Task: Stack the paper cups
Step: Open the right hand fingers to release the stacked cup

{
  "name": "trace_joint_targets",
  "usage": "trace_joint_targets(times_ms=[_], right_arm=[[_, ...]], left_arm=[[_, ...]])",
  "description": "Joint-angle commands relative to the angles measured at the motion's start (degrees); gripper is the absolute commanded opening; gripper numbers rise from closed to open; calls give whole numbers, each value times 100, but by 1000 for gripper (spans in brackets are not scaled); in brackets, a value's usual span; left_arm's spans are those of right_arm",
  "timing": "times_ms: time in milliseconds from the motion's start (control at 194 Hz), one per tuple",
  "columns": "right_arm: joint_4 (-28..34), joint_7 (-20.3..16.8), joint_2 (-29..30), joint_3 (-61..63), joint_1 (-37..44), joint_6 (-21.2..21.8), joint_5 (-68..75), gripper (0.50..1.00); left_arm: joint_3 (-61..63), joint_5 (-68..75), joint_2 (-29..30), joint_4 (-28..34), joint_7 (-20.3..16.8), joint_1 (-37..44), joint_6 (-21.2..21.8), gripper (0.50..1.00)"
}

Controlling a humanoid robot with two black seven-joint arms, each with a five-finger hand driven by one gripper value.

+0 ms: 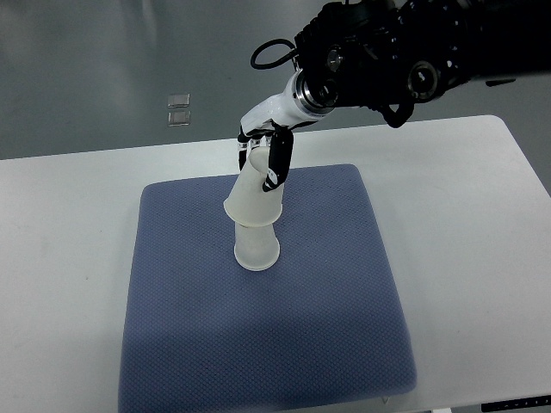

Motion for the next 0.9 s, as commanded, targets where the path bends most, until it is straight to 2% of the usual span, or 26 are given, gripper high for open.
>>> trace_joint_targets(times_ms=[0,26,129,211,427,752,896], right_arm=[[0,6,0,7,-38,-10,0,735],[0,-2,0,-2,-56,-10,0,752],[0,6,0,7,-126,-18,9,756],[0,6,0,7,-152,-18,26,787],[0,6,0,42,-240,-229,219,787],[-9,15,0,42,-319,-273,255,787],[-228,41,0,68,-337,-344,316,787]], left_arm=[[0,0,0,0,0,0,-1,1000],[0,0,0,-9,0,0,-1,1000],[0,0,0,-9,0,0,-1,1000],[0,0,0,-9,0,0,-1,1000],[0,0,0,-9,0,9,-1,1000],[0,0,0,-9,0,9,-1,1000],[0,0,0,-9,0,9,7,1000]])
